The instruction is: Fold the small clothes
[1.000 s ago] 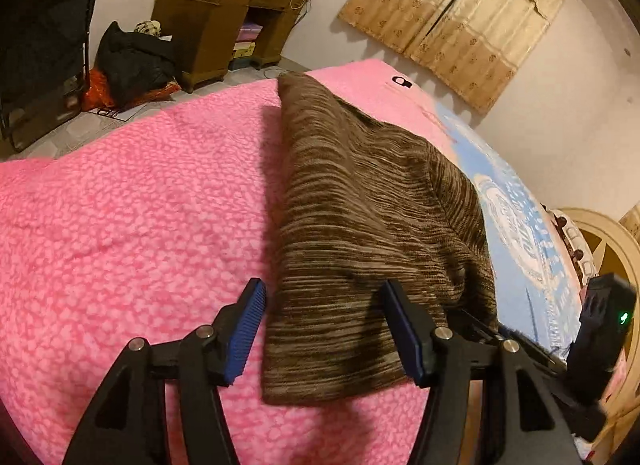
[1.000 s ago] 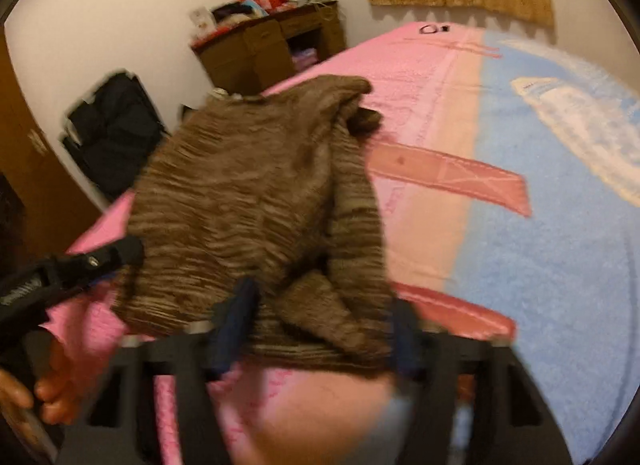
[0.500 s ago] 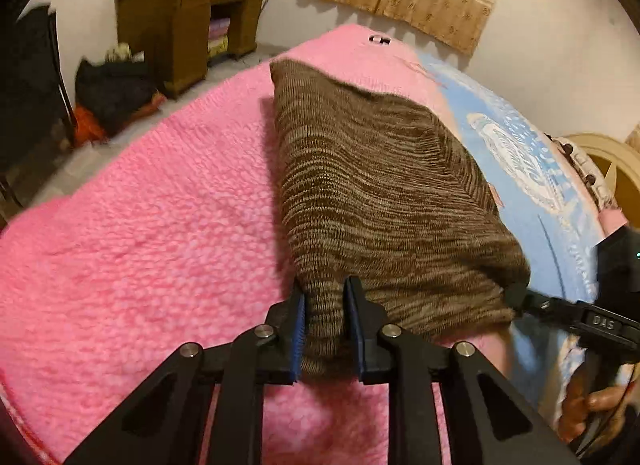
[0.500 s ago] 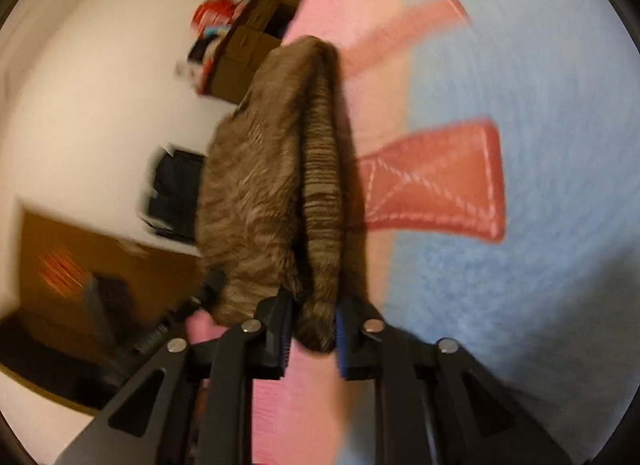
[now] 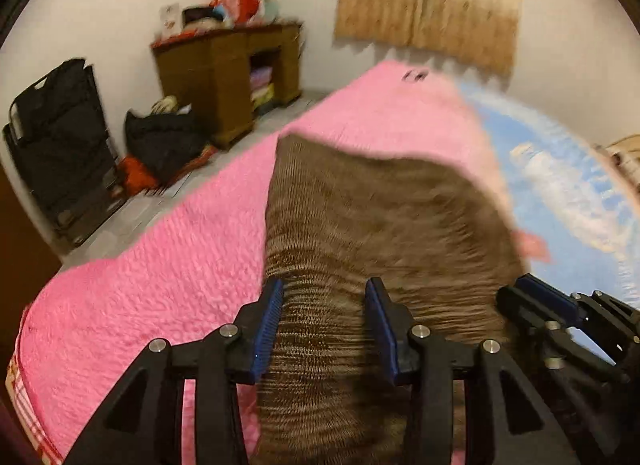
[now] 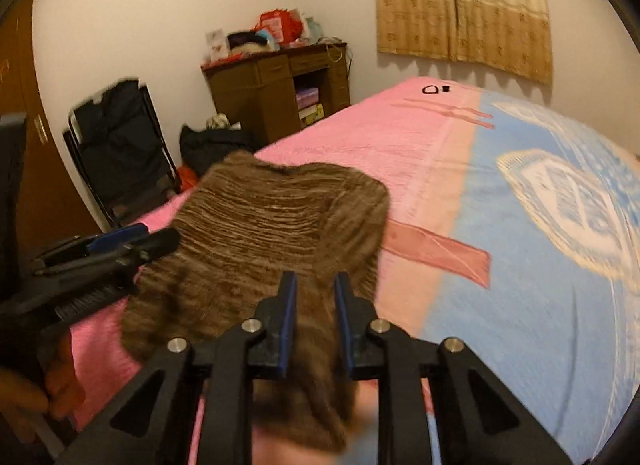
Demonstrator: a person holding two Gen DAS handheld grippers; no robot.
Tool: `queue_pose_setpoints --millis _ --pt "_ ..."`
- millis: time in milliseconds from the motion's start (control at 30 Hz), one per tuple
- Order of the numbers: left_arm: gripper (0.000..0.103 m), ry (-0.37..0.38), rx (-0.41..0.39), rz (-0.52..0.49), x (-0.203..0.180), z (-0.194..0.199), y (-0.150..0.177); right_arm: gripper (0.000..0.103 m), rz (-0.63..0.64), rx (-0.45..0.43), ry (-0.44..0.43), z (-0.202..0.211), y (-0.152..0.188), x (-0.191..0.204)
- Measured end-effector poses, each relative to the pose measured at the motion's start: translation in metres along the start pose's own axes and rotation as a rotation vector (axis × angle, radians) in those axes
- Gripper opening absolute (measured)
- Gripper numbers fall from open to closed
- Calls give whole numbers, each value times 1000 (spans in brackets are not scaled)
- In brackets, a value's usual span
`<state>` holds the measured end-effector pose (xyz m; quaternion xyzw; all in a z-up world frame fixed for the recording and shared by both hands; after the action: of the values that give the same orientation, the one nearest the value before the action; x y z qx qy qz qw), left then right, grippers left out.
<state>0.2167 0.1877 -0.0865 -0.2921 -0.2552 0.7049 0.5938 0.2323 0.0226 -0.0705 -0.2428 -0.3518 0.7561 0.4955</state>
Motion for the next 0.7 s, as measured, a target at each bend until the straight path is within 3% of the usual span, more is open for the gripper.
queue_pose_setpoints --millis 67,133,267,333,533,700 --pt "53 -47 -28 -32 -3 -6 6 20 54 111 71 -44 8 7" --pt "62 -84 -32 -62 -5 -10 10 21 31 78 106 -52 7 -4" --pt "63 -9 -27 28 7 -16 15 24 -9 82 131 -65 -6 -11" --pt "68 15 -21 66 10 -19 15 24 -8 66 131 -61 -3 -13" --pt "69 32 -13 80 9 -3 21 26 5 61 147 -62 -6 -13" --pt "69 46 8 89 7 18 34 29 9 -39 146 -13 7 4"
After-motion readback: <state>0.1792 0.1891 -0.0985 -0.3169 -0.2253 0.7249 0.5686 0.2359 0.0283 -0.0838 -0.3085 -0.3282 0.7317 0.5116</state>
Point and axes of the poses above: each gripper's, at about its wrist camera, not at the fingertips, and z roughly against the way its jaws point, x to its left, y to its underside, the point moved 6 cm from there along -z, roughly the way its jaws point, and after that the axes turned 7 degrees about y, right-handed, at the moved point
